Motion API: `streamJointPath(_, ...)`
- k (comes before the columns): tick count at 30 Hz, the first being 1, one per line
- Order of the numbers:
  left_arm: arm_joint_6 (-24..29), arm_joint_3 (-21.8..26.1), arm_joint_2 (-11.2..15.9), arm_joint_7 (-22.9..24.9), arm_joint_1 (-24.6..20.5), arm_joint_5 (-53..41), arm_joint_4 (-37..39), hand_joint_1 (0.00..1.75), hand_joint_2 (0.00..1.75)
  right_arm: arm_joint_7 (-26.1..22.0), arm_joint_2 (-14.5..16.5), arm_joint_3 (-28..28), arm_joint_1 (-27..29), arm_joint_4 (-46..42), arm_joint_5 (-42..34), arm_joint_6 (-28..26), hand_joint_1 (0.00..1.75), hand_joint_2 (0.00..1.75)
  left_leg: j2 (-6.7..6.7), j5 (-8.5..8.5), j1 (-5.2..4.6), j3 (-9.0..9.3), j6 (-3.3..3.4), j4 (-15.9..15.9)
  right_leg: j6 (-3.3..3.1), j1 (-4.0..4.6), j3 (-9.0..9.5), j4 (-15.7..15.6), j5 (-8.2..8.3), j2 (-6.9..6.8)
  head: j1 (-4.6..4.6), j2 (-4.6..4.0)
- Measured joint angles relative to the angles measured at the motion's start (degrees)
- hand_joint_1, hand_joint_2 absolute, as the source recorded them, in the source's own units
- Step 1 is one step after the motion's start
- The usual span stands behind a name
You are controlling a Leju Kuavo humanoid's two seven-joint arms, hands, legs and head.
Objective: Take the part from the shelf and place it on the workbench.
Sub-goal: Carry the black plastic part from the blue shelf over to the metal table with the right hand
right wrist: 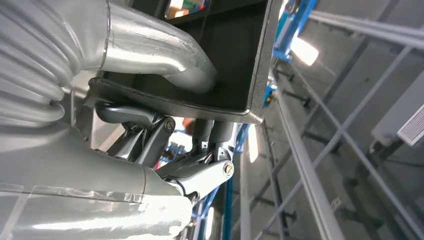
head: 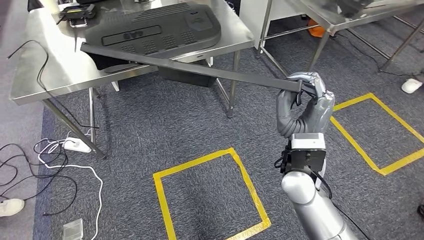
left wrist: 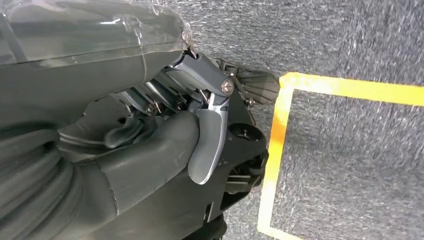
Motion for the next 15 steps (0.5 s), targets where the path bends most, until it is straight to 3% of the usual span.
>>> streamJointPath(2, -0.09, 0.01, -0.03, -0.18, -0.03, 0.00, -0.01, 1.75, 1.75, -0.30, 0.02, 0.10, -0.18, 0.14, -0.13, -0.01, 1.75, 1.75, -1.03, 0.21, 0.36, 0.98, 0.73, -0.96, 0.26, -0.18, -0.39, 2.47, -1.68, 2.11, 0.25, 0.00)
streamJointPath(3, -0.20, 0.02, -0.05, -0.30, -0.06, 0.00, -0.02, 1.75, 1.75, -0.37, 0.02, 0.12, -0.22, 0.22, -0.20, -0.02, 1.75, 1.75, -1.52, 0.22, 0.41, 1.20, 1.01, -1.20, 0.22, -0.23, -1.85, 5.75, -3.23, 3.77, 0.49, 0.00)
streamJointPath(5, -0.39, 0.02, -0.10, -0.49, -0.09, 0.00, -0.02, 1.75, 1.75, -0.43, 0.02, 0.16, -0.15, 0.35, -0.37, -0.04, 1.75, 1.75, -2.69, 0.11, 0.29, 1.39, 1.45, -1.25, 0.16, -0.05, -6.33, 13.38, -6.09, 5.57, 0.99, 0.00)
streamJointPath(6, -0.43, 0.02, -0.11, -0.52, -0.07, 0.01, -0.02, 1.75, 1.75, -0.42, 0.02, 0.17, -0.06, 0.43, -0.41, -0.04, 1.75, 1.75, -3.39, 0.00, 0.16, 1.50, 1.58, -1.23, 0.11, 0.08, -8.06, 15.60, -6.19, 5.78, 1.16, 0.00)
streamJointPath(7, -0.44, 0.02, -0.12, -0.53, -0.04, 0.01, -0.02, 1.75, 1.75, -0.41, 0.02, 0.17, 0.00, 0.49, -0.43, -0.04, 1.75, 1.75, -4.06, -0.10, 0.04, 1.64, 1.65, -1.20, 0.00, 0.20, -8.91, 15.94, -5.24, 5.85, 1.25, 0.00)
streamJointPath(9, -0.49, 0.02, -0.15, -0.54, 0.01, 0.01, -0.02, 1.75, 1.75, -0.41, 0.02, 0.19, 0.05, 0.54, -0.31, -0.04, 1.75, 1.75, -5.58, -0.46, -0.15, 2.08, 1.63, -0.99, -0.51, 0.34, -7.48, 10.00, -0.17, 6.46, 1.35, 0.00)
streamJointPath(11, -0.52, 0.02, -0.22, -0.50, -0.01, 0.01, -0.02, 1.75, 1.75, -0.36, 0.02, 0.23, 0.08, 0.56, -0.14, -0.04, 1.75, 1.75, -6.85, -0.88, -0.18, 2.10, 1.33, -0.57, -0.99, 0.34, -4.88, 2.71, 3.30, 8.59, 1.27, 0.00)
streamJointPath(13, -0.52, 0.02, -0.25, -0.40, 0.04, 0.01, -0.02, 1.75, 1.75, -0.26, 0.02, 0.29, 0.15, 0.58, -0.05, -0.04, 1.75, 1.75, -7.77, -1.05, 0.09, 1.70, 0.83, -0.36, -1.23, 0.47, -4.04, 0.37, 3.40, 9.94, 1.11, 0.00)
streamJointPath(15, -0.52, 0.02, -0.23, -0.31, 0.23, 0.00, -0.02, 1.75, 1.75, -0.21, 0.02, 0.31, 0.14, 0.58, 0.01, -0.04, 1.75, 1.75, -8.33, -1.16, 0.32, 1.61, 0.17, -0.34, -1.65, 0.47, -3.66, -0.21, 3.45, 9.10, 1.11, 0.00)
